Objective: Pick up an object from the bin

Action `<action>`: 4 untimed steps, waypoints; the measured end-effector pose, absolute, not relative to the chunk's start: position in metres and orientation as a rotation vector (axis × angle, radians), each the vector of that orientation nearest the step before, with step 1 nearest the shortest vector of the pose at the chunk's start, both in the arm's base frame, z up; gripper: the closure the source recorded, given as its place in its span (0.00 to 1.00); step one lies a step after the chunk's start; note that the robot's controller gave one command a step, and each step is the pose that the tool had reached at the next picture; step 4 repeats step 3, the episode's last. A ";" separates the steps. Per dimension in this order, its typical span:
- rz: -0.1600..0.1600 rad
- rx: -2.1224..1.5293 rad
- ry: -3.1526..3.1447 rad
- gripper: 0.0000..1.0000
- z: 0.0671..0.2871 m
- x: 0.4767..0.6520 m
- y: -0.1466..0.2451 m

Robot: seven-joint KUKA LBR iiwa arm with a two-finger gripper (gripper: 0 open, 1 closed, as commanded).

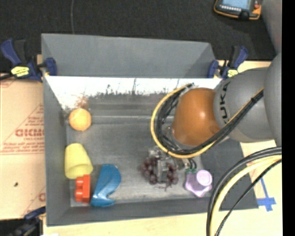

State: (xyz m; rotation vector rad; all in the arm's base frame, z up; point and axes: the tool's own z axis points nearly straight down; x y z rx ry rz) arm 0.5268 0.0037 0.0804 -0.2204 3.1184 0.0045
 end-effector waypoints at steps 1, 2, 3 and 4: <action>0.004 -0.219 3.118 1.00 0.087 0.527 0.003; 0.002 -0.219 3.126 1.00 0.124 0.525 0.002; 0.001 -0.216 3.124 1.00 0.149 0.526 0.002; 0.001 -0.216 3.124 1.00 0.149 0.526 0.002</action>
Offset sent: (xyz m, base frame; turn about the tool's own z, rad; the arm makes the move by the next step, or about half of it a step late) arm 0.0002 -0.0004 0.0706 0.0004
